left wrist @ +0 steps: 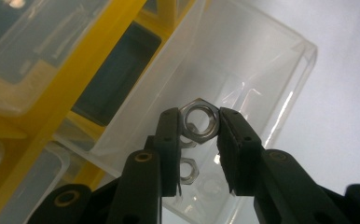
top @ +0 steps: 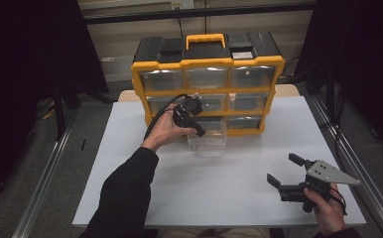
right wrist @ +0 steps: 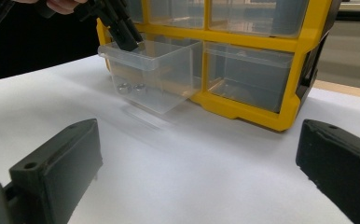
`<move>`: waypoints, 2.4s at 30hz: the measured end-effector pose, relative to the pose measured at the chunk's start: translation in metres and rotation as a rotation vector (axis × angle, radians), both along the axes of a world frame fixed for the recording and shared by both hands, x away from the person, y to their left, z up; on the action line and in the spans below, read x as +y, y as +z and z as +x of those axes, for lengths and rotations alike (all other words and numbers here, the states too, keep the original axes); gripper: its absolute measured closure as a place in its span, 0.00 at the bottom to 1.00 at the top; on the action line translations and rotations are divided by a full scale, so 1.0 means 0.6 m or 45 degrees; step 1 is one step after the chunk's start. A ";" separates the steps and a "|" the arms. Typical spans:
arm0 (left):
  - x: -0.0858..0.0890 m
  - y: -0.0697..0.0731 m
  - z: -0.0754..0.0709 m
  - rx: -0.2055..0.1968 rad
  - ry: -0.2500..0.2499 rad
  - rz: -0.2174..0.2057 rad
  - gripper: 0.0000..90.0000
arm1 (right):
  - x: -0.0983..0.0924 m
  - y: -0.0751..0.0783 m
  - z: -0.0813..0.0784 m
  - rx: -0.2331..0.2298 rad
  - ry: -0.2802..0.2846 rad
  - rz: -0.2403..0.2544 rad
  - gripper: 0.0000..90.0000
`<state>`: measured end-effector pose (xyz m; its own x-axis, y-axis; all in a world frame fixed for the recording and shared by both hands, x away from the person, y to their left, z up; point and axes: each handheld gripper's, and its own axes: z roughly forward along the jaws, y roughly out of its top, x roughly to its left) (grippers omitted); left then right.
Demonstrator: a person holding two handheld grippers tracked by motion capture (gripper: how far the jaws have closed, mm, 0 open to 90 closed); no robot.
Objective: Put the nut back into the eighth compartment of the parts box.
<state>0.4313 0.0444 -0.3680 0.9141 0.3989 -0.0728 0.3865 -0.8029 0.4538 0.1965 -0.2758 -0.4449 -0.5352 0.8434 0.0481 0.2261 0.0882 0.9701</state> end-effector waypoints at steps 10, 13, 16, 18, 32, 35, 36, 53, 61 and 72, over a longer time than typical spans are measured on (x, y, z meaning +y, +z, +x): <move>-0.006 -0.018 0.004 0.029 -0.013 0.024 0.78 | -0.001 0.000 -0.001 0.005 -0.002 -0.002 0.00; -0.011 -0.024 0.005 0.042 -0.013 0.030 0.78 | 0.000 0.000 -0.001 0.002 0.000 0.001 0.00; -0.014 -0.029 0.006 0.032 -0.023 0.049 0.78 | -0.001 0.000 -0.001 0.006 -0.001 -0.002 0.00; -0.016 -0.034 0.005 0.030 -0.006 0.038 0.78 | -0.001 0.000 -0.001 0.000 -0.004 -0.003 0.00; -0.012 -0.050 0.013 0.049 0.000 0.046 0.78 | -0.001 0.000 -0.002 0.003 0.000 -0.003 0.00; -0.013 -0.052 0.011 0.025 0.010 0.040 0.77 | -0.001 0.000 -0.002 0.006 -0.003 -0.001 0.00; -0.013 -0.052 0.011 0.026 0.008 0.036 0.77 | -0.001 0.000 -0.002 0.004 -0.003 -0.001 0.00; 0.024 -0.014 -0.003 0.015 0.065 -0.116 0.80 | 0.000 0.000 -0.002 0.003 0.005 -0.005 0.00; 0.045 0.001 -0.023 -0.044 0.070 -0.216 0.70 | 0.001 0.000 0.000 0.001 0.001 -0.003 0.00; 0.070 0.002 -0.052 -0.165 0.171 -0.364 0.35 | 0.001 0.000 0.000 0.002 0.003 -0.001 0.00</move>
